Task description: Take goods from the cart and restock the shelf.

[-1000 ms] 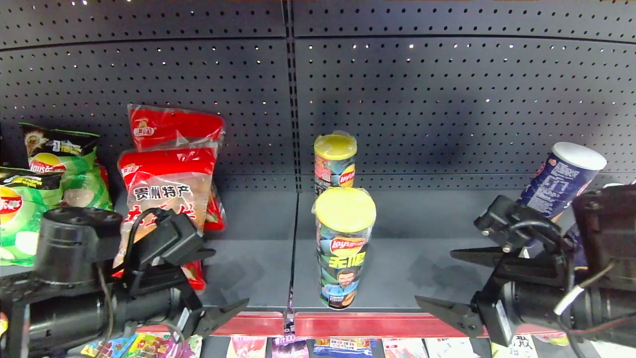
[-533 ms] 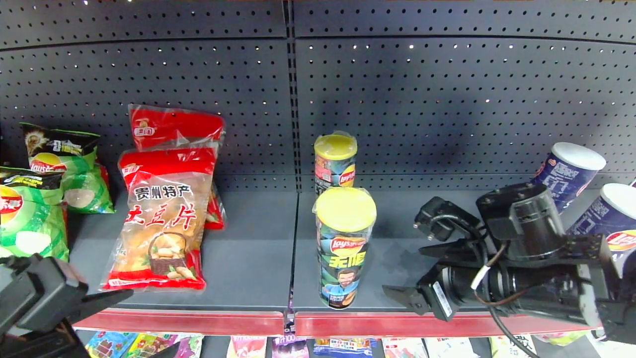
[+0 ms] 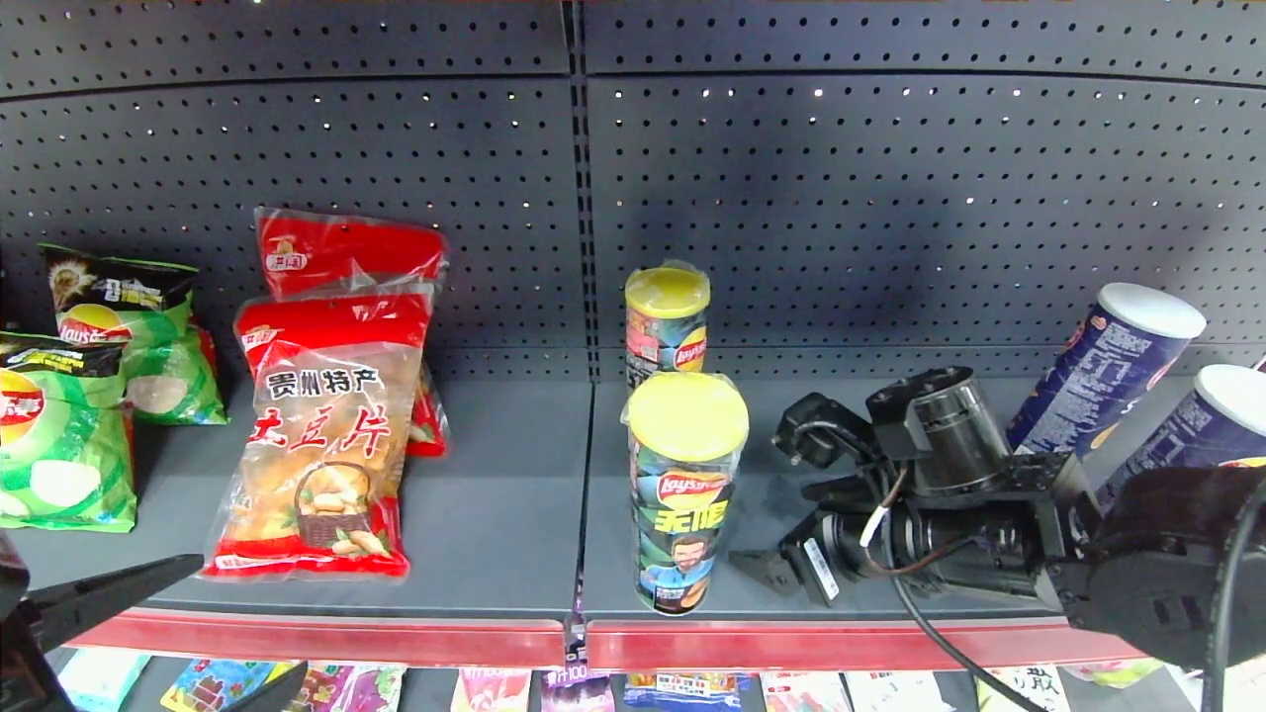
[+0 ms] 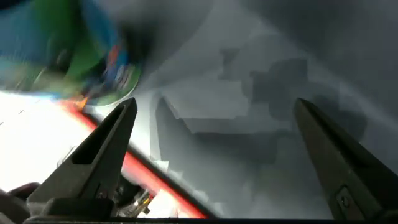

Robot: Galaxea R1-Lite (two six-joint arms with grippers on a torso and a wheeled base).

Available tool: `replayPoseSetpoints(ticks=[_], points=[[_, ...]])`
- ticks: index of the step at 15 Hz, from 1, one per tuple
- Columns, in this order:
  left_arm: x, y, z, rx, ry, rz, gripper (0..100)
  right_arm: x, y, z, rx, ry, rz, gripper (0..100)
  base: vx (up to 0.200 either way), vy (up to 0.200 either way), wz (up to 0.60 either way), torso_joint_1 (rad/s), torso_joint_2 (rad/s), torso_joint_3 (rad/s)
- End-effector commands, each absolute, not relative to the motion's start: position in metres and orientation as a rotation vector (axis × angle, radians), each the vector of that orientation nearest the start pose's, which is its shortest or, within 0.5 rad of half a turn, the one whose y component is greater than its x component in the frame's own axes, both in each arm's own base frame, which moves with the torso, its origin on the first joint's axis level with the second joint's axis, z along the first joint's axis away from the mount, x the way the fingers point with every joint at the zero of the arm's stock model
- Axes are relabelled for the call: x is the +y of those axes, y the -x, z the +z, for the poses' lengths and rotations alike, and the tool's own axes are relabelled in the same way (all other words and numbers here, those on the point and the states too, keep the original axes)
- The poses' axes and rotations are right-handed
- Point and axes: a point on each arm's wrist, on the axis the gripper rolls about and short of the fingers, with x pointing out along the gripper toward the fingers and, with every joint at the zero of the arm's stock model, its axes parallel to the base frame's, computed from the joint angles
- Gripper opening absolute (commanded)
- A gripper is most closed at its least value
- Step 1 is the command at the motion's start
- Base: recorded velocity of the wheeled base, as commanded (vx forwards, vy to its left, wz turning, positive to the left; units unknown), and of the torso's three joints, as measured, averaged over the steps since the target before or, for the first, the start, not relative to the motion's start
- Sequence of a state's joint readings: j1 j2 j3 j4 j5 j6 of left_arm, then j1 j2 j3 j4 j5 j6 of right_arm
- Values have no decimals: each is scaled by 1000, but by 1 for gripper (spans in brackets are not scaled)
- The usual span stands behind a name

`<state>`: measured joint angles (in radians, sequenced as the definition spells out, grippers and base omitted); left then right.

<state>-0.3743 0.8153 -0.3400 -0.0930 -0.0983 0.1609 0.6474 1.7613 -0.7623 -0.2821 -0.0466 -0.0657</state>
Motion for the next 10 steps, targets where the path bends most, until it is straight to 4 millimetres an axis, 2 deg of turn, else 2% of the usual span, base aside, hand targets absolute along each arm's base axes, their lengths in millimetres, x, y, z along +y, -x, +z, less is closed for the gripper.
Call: replayPoseSetpoints(ticks=[1, 10], points=[[-31, -73, 167, 344, -209, -497, 100, 180, -242, 118, 672, 309, 595, 100, 0, 0, 0, 0, 0, 0], [-32, -74, 167, 350, -209, -500, 100, 190, -244, 117, 665, 313, 614, 100, 0, 0, 0, 0, 0, 0]])
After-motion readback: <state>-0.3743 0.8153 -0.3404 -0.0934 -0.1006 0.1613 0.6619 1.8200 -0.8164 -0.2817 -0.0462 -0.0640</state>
